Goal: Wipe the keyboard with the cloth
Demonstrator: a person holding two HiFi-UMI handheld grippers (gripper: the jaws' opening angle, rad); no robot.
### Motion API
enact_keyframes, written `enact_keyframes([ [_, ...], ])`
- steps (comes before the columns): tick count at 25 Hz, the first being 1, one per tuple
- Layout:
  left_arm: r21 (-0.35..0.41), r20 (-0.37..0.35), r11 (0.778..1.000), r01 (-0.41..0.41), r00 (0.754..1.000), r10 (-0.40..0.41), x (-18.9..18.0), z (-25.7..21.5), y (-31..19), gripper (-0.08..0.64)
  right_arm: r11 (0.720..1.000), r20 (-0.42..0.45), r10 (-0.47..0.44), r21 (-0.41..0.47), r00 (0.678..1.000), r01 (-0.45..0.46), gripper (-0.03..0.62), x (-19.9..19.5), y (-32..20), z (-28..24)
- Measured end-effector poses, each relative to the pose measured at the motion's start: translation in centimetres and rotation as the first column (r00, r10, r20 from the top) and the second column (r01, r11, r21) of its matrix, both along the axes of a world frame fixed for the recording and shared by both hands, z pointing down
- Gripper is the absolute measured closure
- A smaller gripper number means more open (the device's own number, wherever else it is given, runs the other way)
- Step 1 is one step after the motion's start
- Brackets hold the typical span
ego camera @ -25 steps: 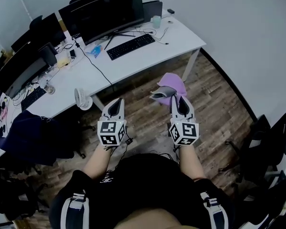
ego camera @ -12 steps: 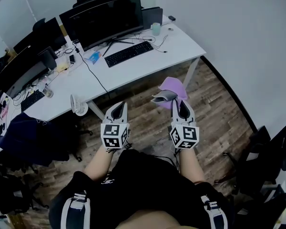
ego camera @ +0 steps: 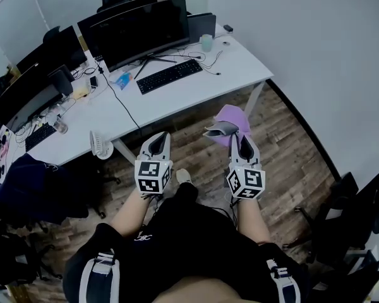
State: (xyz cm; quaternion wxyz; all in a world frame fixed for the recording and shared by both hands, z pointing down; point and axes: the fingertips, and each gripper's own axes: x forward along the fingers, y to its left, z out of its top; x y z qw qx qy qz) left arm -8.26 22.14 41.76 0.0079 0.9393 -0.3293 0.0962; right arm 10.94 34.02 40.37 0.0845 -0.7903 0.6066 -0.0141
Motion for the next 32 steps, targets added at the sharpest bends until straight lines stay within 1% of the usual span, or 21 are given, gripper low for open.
enact_keyframes([
  [6,-0.018,-0.008,1.000,0.013,1.000,-0.013,1.5,0.6,-3.6,0.546,1.000,-0.013,-0.019,-0.009,1.000,0.019,0.494,1.4,-4.0,-0.1],
  [9,-0.028,-0.006,0.999,0.017,1.000,-0.017,2.0,1.6,-6.4,0.546,1.000,-0.012,-0.021,-0.014,1.000,0.021,0.494,2.0,-6.9,0.5],
  [14,-0.049,-0.010,0.998,0.028,1.000,-0.029,3.7,2.8,-11.8,0.546,0.998,-0.007,-0.038,-0.048,0.999,0.038,0.494,3.6,-12.5,2.1],
  [18,-0.062,-0.013,0.997,0.040,0.999,-0.041,5.1,2.9,-17.8,0.546,0.998,-0.011,-0.046,-0.052,0.999,0.046,0.494,5.3,-18.7,1.6],
  [23,-0.076,-0.014,0.995,0.071,0.997,-0.073,6.0,2.7,-26.2,0.546,0.994,-0.009,-0.076,-0.073,0.997,0.075,0.494,6.7,-27.8,1.4],
  [27,-0.106,-0.012,0.988,0.110,0.994,-0.112,5.8,3.3,-32.4,0.546,0.990,-0.004,-0.110,-0.090,0.994,0.109,0.494,7.2,-34.6,1.2],
  [32,-0.124,-0.021,0.981,0.151,0.988,-0.155,5.5,3.4,-39.9,0.546,0.982,-0.018,-0.154,-0.112,0.988,0.151,0.494,7.1,-43.0,1.1],
])
